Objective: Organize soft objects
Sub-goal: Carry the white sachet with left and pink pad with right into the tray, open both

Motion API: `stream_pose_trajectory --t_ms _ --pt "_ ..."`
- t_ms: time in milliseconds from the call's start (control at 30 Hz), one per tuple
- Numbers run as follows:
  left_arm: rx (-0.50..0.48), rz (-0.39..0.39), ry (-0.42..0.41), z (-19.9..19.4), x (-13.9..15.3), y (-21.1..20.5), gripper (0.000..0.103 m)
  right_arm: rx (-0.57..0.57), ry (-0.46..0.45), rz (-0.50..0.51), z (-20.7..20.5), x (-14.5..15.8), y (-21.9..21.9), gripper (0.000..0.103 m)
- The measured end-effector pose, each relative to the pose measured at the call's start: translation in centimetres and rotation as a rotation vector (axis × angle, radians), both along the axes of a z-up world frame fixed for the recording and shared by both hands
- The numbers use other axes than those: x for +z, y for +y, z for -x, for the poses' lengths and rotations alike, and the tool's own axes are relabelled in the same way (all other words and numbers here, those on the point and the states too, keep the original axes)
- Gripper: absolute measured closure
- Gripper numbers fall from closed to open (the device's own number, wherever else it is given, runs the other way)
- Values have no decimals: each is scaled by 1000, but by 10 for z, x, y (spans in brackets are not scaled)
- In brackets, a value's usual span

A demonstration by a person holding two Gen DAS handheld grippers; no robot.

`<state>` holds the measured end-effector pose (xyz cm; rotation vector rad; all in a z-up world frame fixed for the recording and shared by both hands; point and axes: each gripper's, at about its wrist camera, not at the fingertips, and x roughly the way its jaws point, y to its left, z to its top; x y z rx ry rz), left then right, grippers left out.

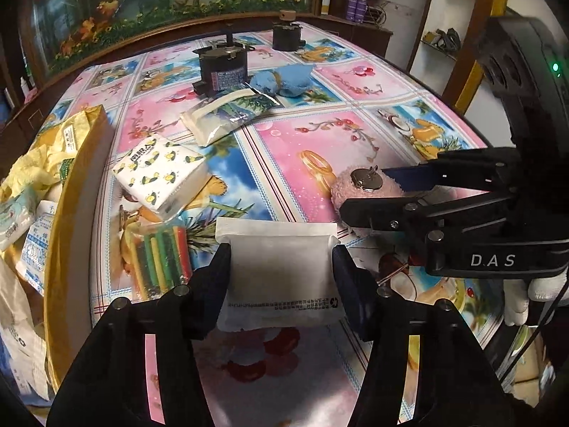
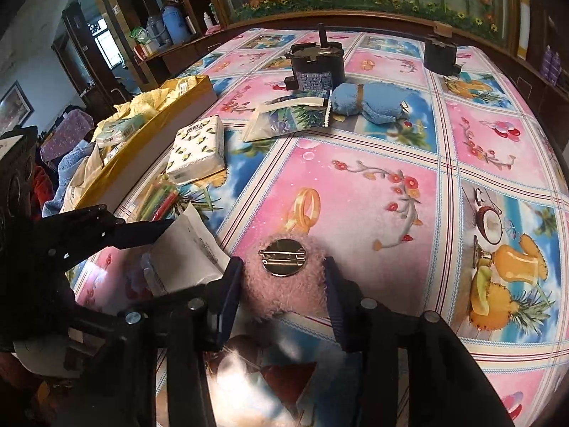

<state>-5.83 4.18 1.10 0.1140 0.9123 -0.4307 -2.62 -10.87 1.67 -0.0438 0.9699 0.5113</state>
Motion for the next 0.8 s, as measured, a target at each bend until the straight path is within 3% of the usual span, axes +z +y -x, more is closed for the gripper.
stream_pose_trajectory --t_ms 200,400,600,800 --pt "79 105 -53 25 31 40 46 14 -50 -37 9 20 2 60" --pt "225 168 -121 35 70 115 46 90 -67 -78 16 40 34 60" --pt "389 167 -122 11 82 190 46 211 -57 -121 22 50 93 60" --pt "475 210 -64 -29 74 240 46 306 -74 -127 23 58 154 60"
